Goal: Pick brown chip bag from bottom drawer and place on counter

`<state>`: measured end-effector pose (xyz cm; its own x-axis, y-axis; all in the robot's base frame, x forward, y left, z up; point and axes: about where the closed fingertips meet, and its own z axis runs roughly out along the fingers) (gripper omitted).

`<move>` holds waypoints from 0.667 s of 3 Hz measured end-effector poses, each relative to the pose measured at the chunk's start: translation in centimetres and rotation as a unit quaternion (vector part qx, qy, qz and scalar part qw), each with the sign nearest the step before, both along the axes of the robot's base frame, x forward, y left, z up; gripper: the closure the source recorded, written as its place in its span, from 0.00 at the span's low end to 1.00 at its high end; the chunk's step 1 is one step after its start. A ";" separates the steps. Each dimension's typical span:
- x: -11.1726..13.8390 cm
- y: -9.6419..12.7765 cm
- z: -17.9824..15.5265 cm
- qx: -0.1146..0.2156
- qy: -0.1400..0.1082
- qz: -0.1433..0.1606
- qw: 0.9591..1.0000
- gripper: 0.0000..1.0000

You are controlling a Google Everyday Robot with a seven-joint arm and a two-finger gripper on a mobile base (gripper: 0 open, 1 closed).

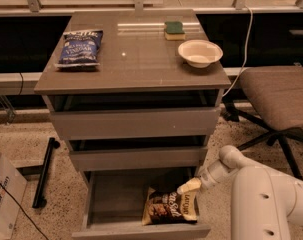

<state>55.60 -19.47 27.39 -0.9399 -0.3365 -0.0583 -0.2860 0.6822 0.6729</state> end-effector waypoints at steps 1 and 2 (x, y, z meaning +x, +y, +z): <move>0.0 0.4 -2.7 0.031 0.015 -0.018 0.999 0.01; 0.1 1.7 -2.1 0.046 0.006 -0.013 0.999 0.02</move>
Offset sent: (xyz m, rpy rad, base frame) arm 0.0025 0.0297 -0.0086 0.1239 -0.0155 -0.0185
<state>55.71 -17.77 25.26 -0.9492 -0.3052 -0.0770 -0.2607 0.6253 0.7356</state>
